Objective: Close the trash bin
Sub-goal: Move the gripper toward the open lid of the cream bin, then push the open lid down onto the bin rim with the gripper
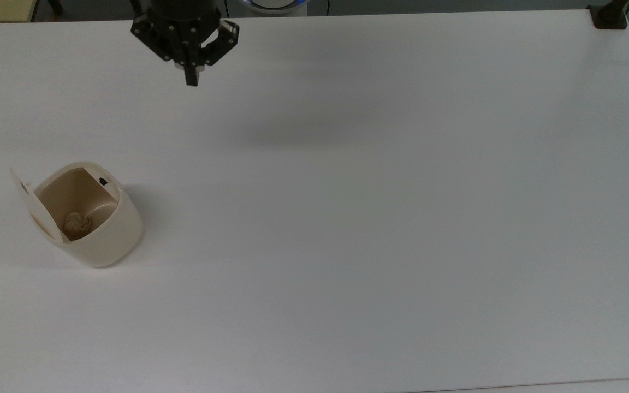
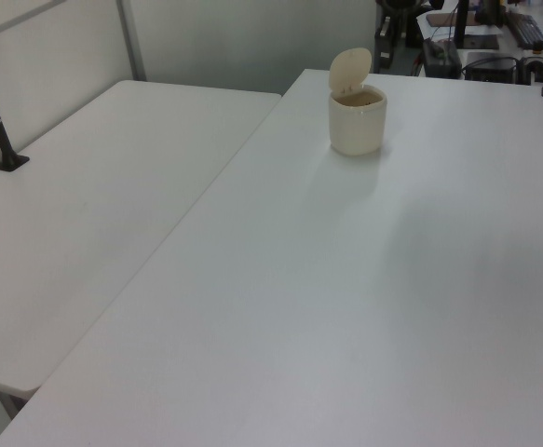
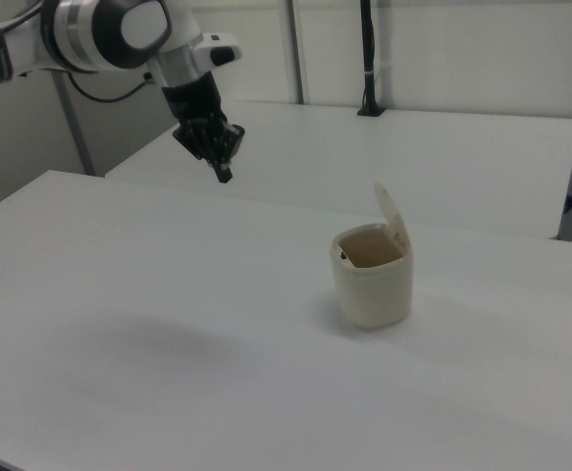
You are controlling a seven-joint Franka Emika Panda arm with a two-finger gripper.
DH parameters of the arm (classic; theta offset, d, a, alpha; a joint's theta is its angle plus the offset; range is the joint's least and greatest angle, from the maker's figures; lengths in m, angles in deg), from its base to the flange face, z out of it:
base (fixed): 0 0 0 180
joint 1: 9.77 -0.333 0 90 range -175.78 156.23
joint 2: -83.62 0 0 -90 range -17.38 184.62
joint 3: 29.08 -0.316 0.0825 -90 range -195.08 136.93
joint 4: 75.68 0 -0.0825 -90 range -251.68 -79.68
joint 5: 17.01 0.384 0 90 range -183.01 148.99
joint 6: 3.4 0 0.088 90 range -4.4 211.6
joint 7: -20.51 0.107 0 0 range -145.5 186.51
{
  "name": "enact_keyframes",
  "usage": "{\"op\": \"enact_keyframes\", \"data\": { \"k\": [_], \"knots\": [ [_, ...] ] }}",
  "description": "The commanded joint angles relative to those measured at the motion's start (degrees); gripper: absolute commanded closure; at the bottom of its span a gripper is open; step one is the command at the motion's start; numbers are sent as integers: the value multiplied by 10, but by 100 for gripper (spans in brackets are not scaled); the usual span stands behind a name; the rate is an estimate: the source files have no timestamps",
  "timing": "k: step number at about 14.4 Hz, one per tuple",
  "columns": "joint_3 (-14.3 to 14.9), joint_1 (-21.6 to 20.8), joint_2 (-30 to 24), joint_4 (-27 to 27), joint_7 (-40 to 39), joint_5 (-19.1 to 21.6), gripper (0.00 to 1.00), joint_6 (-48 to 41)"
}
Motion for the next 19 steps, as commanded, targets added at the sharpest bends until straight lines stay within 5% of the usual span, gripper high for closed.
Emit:
{"op": "enact_keyframes", "data": {
  "k": [1,12,19],
  "knots": [
    [5,43,26,-7,18,-1,100,92],
    [6,151,109,18,31,5,100,378],
    [5,176,157,23,44,6,100,452]
  ]
}}
